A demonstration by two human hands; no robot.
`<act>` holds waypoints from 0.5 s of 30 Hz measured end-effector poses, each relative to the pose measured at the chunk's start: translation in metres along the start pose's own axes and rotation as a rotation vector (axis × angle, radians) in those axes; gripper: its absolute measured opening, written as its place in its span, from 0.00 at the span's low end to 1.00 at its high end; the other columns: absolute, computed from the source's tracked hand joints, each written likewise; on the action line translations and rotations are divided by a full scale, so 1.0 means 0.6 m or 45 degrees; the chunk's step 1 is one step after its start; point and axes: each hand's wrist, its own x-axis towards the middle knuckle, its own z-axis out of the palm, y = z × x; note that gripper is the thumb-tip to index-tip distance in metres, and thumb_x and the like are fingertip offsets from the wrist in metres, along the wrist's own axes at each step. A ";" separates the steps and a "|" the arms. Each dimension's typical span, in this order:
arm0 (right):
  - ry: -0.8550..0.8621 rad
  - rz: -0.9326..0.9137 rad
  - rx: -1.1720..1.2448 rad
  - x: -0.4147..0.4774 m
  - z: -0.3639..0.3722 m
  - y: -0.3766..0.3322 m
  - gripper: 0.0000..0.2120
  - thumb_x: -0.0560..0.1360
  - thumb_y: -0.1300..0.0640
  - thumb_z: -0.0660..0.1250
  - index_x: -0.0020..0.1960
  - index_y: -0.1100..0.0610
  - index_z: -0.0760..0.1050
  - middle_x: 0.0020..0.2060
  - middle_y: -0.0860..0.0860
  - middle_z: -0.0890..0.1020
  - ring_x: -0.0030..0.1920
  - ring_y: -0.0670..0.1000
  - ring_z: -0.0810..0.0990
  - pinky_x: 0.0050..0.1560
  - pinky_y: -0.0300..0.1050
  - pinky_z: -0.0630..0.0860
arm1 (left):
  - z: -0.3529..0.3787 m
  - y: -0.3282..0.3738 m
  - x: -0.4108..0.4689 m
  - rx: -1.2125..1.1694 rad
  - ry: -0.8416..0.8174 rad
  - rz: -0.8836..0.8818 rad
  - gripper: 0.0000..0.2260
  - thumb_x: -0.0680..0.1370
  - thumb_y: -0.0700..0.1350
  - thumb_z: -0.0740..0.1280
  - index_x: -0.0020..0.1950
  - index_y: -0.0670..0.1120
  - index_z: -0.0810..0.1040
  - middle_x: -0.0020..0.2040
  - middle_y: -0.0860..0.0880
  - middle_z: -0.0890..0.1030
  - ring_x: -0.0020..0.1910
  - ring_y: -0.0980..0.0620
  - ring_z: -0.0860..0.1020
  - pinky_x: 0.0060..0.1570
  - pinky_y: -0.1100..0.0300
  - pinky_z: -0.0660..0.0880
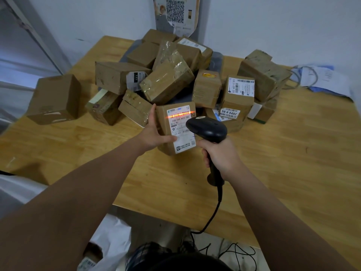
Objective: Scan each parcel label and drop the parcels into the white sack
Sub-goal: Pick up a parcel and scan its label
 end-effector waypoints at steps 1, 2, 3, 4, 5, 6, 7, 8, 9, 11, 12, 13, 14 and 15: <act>-0.001 -0.003 0.003 0.000 0.000 0.000 0.14 0.72 0.61 0.68 0.29 0.61 0.71 0.24 0.55 0.71 0.22 0.51 0.69 0.30 0.44 0.70 | 0.001 0.001 -0.001 0.001 0.000 0.000 0.58 0.69 0.38 0.77 0.76 0.59 0.32 0.73 0.47 0.66 0.73 0.46 0.64 0.69 0.43 0.65; -0.002 -0.003 0.012 0.000 0.000 0.000 0.14 0.72 0.61 0.68 0.29 0.61 0.71 0.24 0.55 0.72 0.22 0.51 0.68 0.29 0.44 0.70 | 0.001 0.002 -0.001 0.003 0.000 -0.004 0.57 0.69 0.38 0.77 0.76 0.59 0.32 0.73 0.47 0.66 0.73 0.46 0.64 0.69 0.43 0.65; -0.002 -0.002 0.022 -0.001 -0.001 -0.001 0.14 0.72 0.61 0.68 0.30 0.61 0.71 0.24 0.55 0.71 0.22 0.51 0.68 0.28 0.44 0.69 | 0.001 0.002 -0.001 0.004 0.001 -0.006 0.57 0.69 0.38 0.77 0.76 0.59 0.32 0.74 0.46 0.66 0.73 0.46 0.64 0.70 0.43 0.65; -0.002 -0.002 0.028 -0.001 -0.001 -0.001 0.14 0.72 0.61 0.68 0.29 0.61 0.71 0.24 0.55 0.71 0.22 0.51 0.68 0.28 0.44 0.69 | 0.001 0.002 -0.001 0.003 0.005 -0.007 0.57 0.69 0.38 0.77 0.76 0.59 0.32 0.73 0.46 0.66 0.73 0.46 0.64 0.70 0.43 0.65; -0.004 -0.003 0.028 -0.001 -0.002 -0.001 0.14 0.72 0.61 0.68 0.29 0.61 0.71 0.24 0.55 0.71 0.22 0.51 0.68 0.29 0.44 0.69 | 0.002 0.003 -0.001 0.001 0.007 -0.004 0.57 0.69 0.38 0.76 0.76 0.58 0.32 0.73 0.46 0.66 0.73 0.46 0.64 0.69 0.43 0.65; -0.008 -0.005 0.023 -0.002 -0.003 -0.001 0.15 0.72 0.61 0.68 0.29 0.60 0.71 0.23 0.54 0.72 0.22 0.51 0.69 0.30 0.44 0.70 | 0.002 0.003 -0.001 -0.004 0.006 0.001 0.57 0.70 0.38 0.76 0.76 0.58 0.32 0.73 0.47 0.66 0.73 0.46 0.65 0.69 0.44 0.65; -0.013 -0.011 0.014 -0.003 -0.004 -0.002 0.15 0.72 0.61 0.68 0.28 0.60 0.71 0.23 0.54 0.72 0.22 0.51 0.69 0.30 0.44 0.70 | 0.003 0.003 -0.001 -0.010 0.005 0.007 0.57 0.70 0.38 0.76 0.76 0.58 0.32 0.73 0.47 0.66 0.72 0.47 0.65 0.68 0.45 0.65; -0.018 -0.021 0.002 -0.004 -0.004 -0.003 0.15 0.73 0.61 0.69 0.28 0.59 0.71 0.23 0.53 0.72 0.22 0.50 0.69 0.29 0.43 0.70 | 0.003 0.003 -0.001 -0.018 0.007 0.012 0.57 0.70 0.37 0.76 0.76 0.57 0.32 0.73 0.47 0.66 0.72 0.47 0.64 0.68 0.46 0.65; -0.020 -0.032 -0.013 -0.006 -0.004 -0.004 0.15 0.73 0.61 0.69 0.29 0.59 0.71 0.22 0.53 0.72 0.22 0.50 0.69 0.28 0.42 0.71 | 0.003 0.004 -0.002 -0.023 0.010 0.016 0.57 0.70 0.37 0.76 0.76 0.57 0.32 0.73 0.47 0.65 0.73 0.47 0.64 0.68 0.46 0.65; -0.009 -0.043 -0.034 -0.007 -0.003 -0.006 0.15 0.73 0.60 0.69 0.29 0.58 0.71 0.22 0.52 0.72 0.21 0.49 0.69 0.26 0.39 0.70 | 0.003 0.004 -0.002 -0.029 0.012 0.016 0.57 0.70 0.37 0.76 0.77 0.56 0.32 0.74 0.47 0.65 0.73 0.47 0.63 0.68 0.46 0.64; 0.001 -0.048 -0.036 -0.006 -0.003 -0.005 0.15 0.73 0.61 0.69 0.29 0.58 0.71 0.22 0.51 0.71 0.21 0.48 0.69 0.25 0.39 0.70 | 0.003 0.004 -0.001 -0.029 0.014 0.016 0.57 0.70 0.37 0.76 0.77 0.56 0.32 0.74 0.47 0.65 0.73 0.47 0.63 0.69 0.45 0.64; 0.012 -0.053 -0.035 -0.006 -0.003 -0.004 0.15 0.73 0.61 0.69 0.29 0.58 0.71 0.22 0.51 0.71 0.21 0.48 0.69 0.25 0.39 0.70 | 0.003 0.004 -0.001 -0.026 0.016 0.014 0.57 0.70 0.38 0.76 0.77 0.57 0.32 0.74 0.47 0.65 0.73 0.47 0.63 0.69 0.45 0.64; 0.020 -0.056 -0.032 -0.006 -0.004 -0.002 0.16 0.73 0.61 0.69 0.28 0.57 0.71 0.22 0.52 0.71 0.21 0.49 0.69 0.25 0.38 0.70 | 0.004 0.004 0.000 -0.022 0.017 0.010 0.57 0.70 0.38 0.76 0.77 0.57 0.32 0.74 0.47 0.65 0.73 0.46 0.63 0.69 0.44 0.64; 0.026 -0.056 -0.026 -0.007 -0.004 0.001 0.16 0.74 0.61 0.69 0.28 0.57 0.71 0.21 0.51 0.71 0.21 0.48 0.69 0.26 0.38 0.70 | 0.003 0.004 0.000 -0.020 0.017 0.005 0.57 0.69 0.38 0.76 0.77 0.57 0.32 0.74 0.47 0.65 0.73 0.46 0.63 0.70 0.43 0.64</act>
